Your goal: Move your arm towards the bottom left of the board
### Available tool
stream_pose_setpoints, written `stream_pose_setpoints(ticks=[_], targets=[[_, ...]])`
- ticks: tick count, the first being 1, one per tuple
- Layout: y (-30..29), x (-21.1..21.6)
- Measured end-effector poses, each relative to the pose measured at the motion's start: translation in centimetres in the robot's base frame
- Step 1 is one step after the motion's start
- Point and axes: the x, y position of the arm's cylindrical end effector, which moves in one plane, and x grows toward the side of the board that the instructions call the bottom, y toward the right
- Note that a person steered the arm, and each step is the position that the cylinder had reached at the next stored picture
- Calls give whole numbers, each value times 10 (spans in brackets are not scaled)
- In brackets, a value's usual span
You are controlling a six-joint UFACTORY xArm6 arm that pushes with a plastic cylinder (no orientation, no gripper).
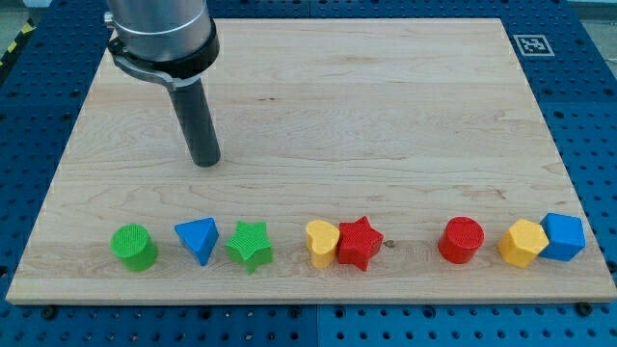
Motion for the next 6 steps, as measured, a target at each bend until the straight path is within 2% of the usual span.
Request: stream_pose_setpoints(ticks=[2,4,6], targets=[[4,7],[35,14],[-47,13]])
